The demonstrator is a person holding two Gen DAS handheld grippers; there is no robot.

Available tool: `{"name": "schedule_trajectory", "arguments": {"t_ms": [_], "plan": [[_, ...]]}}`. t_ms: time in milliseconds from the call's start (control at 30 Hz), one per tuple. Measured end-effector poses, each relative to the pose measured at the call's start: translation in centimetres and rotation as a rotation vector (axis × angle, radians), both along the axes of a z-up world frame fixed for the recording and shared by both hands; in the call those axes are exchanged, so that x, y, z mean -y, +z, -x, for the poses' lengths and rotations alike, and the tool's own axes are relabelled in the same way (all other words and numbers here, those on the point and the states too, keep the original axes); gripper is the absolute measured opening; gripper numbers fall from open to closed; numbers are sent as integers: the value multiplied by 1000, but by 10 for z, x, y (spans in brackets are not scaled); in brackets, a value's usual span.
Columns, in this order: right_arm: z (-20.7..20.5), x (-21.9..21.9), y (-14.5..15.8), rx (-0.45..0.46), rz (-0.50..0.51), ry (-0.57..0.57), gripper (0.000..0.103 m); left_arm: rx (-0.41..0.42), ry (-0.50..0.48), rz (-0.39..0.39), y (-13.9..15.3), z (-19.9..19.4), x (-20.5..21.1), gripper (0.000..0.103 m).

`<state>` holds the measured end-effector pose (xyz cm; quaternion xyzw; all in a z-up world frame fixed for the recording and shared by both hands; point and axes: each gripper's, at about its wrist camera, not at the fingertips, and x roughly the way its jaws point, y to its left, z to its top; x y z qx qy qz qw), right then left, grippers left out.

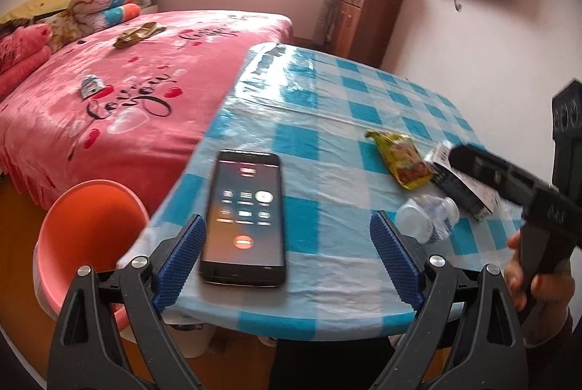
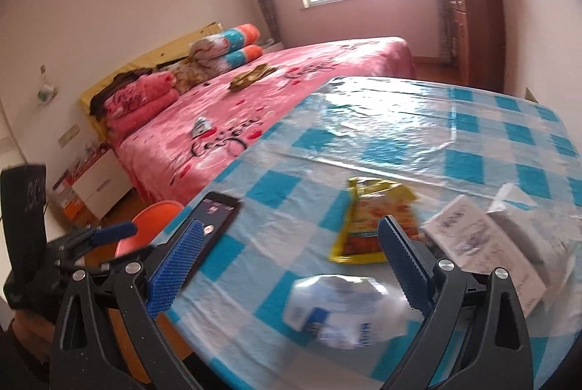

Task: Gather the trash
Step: 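Move both open tools back over the remaining trash on the table, then grasp the white yogurt bottle with the left tool while the right tool reaches the milk carton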

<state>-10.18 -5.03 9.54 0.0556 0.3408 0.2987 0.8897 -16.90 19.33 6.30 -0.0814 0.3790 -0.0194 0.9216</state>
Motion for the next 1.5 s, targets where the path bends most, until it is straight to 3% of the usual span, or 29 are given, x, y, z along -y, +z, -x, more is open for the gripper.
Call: {"name": "schedule_trajectory", "arguments": {"t_ms": [833,1167,1500], "plan": [[-28,90,-15,-19,-62,-185,95,-110,-204,-5,-22,-18,99,92],[-46,149,-26,-63,-111,-333,95,-200,-343,148,-29,-13,141,92],[-55,200,-34,-89,-148,-456,95,-221,-307,195,-35,-48,153,92]]}}
